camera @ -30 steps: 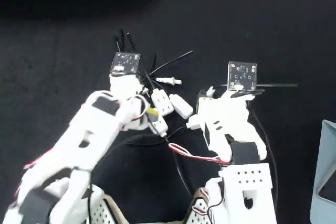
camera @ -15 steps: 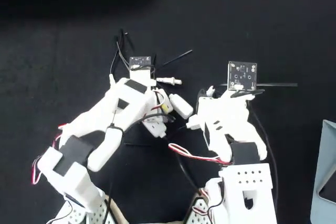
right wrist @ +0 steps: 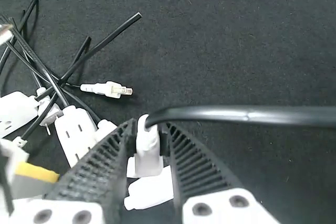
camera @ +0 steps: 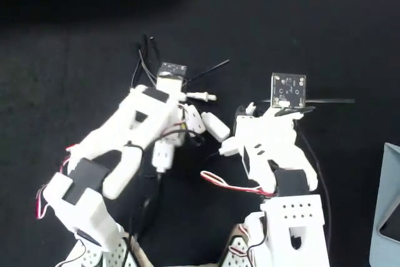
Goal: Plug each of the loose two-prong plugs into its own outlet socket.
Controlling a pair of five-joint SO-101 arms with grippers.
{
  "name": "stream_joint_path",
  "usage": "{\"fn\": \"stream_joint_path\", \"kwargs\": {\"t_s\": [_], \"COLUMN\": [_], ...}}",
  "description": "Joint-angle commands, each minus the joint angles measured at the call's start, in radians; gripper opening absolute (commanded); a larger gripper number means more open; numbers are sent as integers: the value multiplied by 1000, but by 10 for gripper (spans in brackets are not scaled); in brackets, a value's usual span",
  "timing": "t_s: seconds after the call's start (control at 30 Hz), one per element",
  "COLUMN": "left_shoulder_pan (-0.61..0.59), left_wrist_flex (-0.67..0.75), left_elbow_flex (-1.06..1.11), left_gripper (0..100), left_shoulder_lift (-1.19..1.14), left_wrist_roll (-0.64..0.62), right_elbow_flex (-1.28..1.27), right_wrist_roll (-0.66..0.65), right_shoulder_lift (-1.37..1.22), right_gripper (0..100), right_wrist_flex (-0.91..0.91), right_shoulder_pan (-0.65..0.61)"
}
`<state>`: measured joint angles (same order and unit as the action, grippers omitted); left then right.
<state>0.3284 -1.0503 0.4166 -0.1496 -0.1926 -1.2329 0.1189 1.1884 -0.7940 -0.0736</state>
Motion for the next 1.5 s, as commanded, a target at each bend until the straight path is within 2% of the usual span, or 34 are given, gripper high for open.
{"fn": "stream_joint_path", "kwargs": {"t_s": [0.0, 0.2, 0.27, 0.33, 0.4, 0.5, 0.57, 0.8, 1.03, 1.17, 1.37, 1.47], "left_shoulder_pan": [-74, -82, -67, -45, -18, 4, 10, -7, -96, -45, 7, 1], "left_wrist_flex": [-2, -3, -3, -3, -9, -41, -77, -218, -226, -175, 26, 106], "left_elbow_flex": [-61, -93, -94, -94, -94, -93, -110, -214, -145, -19, 143, 162], "left_gripper": [29, 29, 30, 30, 42, 139, 179, 182, 184, 185, 215, 250], "left_shoulder_lift": [5, 5, 5, 5, 5, 6, 8, 152, 364, 417, 382, 315], "left_wrist_roll": [322, 790, 896, 931, 930, 921, 865, 760, 703, 700, 697, 632], "right_elbow_flex": [2, 2, 2, 2, 2, 2, 2, 2, 2, 4, 2, 2], "right_wrist_roll": [11, 11, 11, 9, 8, 8, 6, 5, 5, 5, 5, 5], "right_shoulder_lift": [8, 10, 10, 10, 10, 10, 10, 10, 10, 10, 10, 10], "right_gripper": [14, 14, 14, 14, 14, 14, 14, 14, 14, 14, 14, 14], "right_wrist_flex": [21, 21, 21, 21, 21, 21, 21, 21, 20, 20, 15, 15], "right_shoulder_pan": [11, 11, 11, 11, 11, 11, 11, 11, 11, 11, 11, 11]}}
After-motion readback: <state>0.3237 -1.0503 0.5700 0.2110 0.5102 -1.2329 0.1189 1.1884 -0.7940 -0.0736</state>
